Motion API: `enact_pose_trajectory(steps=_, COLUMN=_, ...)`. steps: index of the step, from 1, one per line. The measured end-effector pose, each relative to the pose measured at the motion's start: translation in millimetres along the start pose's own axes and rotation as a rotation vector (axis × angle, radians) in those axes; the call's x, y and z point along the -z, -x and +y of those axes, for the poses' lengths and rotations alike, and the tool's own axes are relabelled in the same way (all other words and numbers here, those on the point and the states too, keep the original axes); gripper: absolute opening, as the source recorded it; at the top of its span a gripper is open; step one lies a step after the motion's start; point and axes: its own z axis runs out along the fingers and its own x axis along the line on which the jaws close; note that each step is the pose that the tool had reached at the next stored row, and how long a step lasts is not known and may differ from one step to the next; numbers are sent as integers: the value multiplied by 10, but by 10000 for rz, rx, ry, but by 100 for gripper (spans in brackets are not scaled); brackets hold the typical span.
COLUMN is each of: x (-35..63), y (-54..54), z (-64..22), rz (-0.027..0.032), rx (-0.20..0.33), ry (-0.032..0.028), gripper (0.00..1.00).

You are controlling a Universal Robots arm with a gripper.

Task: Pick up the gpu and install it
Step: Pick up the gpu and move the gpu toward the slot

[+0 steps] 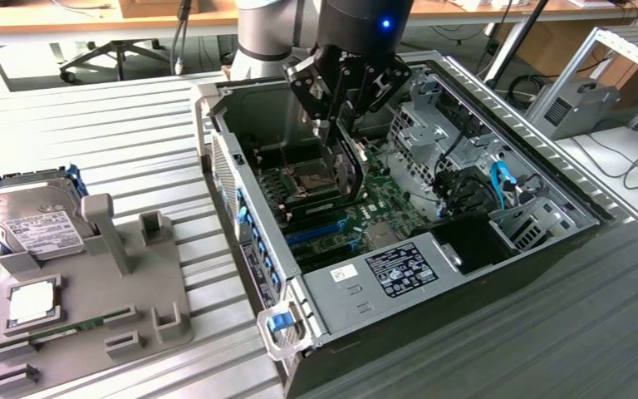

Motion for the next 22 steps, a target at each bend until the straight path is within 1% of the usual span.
enact_pose_trajectory(steps=22, x=-36, y=60, z=4, rz=0, rx=1, ry=1, gripper=26)
